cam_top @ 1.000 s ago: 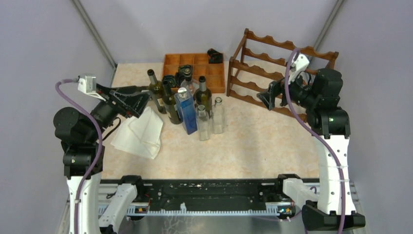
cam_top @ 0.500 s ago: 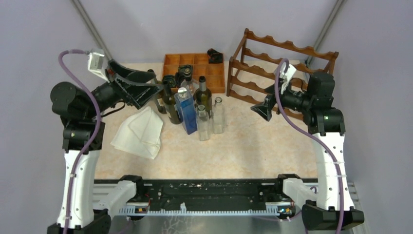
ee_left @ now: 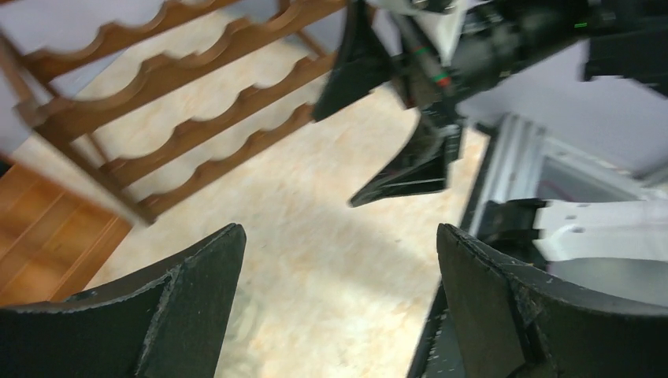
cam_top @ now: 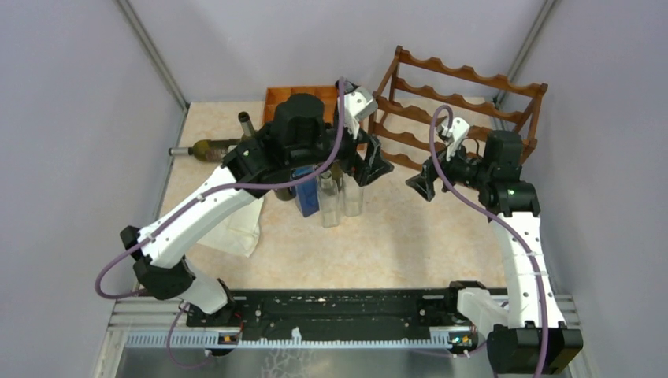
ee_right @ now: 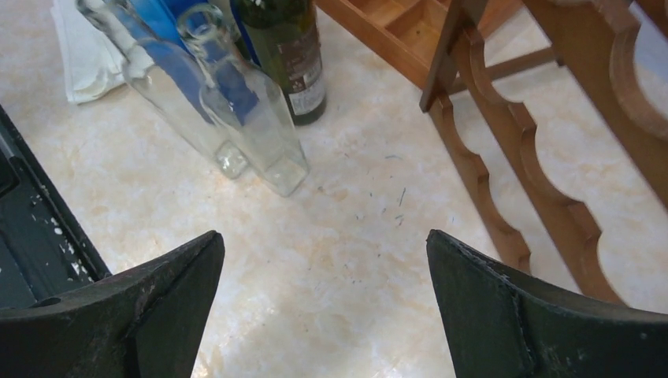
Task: Put the wine bottle on the wine rack
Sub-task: Pick up the wine bottle from the center of the board.
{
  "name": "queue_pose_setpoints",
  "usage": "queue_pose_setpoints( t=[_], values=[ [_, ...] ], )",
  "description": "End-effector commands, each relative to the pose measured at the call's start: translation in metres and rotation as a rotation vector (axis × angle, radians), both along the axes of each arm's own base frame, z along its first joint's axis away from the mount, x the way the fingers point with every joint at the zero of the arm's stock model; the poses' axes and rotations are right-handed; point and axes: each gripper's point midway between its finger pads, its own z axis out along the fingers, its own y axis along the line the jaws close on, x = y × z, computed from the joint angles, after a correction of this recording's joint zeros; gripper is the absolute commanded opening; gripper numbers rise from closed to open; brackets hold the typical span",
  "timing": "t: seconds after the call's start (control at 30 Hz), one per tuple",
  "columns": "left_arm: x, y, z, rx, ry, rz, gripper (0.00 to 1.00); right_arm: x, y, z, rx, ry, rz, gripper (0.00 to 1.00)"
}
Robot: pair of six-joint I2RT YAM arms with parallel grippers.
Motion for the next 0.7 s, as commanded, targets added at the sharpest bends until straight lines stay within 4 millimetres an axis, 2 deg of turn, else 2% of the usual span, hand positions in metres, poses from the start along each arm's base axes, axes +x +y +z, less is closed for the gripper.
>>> queue_pose_setpoints(
  t=[0.0, 0.17, 0.33, 0.47, 0.67],
  values=[
    [0.033, 0.018, -0.023, 0.139, -0.066, 0.162, 0.97, 0.012, -0.01, -0.009, 0.027, -0.037, -0.067, 0.99],
    [0.063, 0.025, -0.062, 0.284, -0.078, 0.297, 0.94, 0.014, -0.014, -0.034, 0.068, -0.004, -0.088, 0.99],
    [0.081, 0.029, -0.095, 0.418, -0.069, 0.362, 0.87, 0.017, -0.018, -0.056, 0.11, 0.028, -0.096, 0.99],
    [0.09, 0.034, -0.123, 0.515, -0.049, 0.409, 0.85, 0.018, -0.019, -0.065, 0.109, 0.044, -0.097, 0.99],
    [0.101, 0.041, -0.146, 0.584, -0.043, 0.471, 0.82, 0.018, -0.021, -0.071, 0.096, 0.053, -0.107, 0.99]
  ],
)
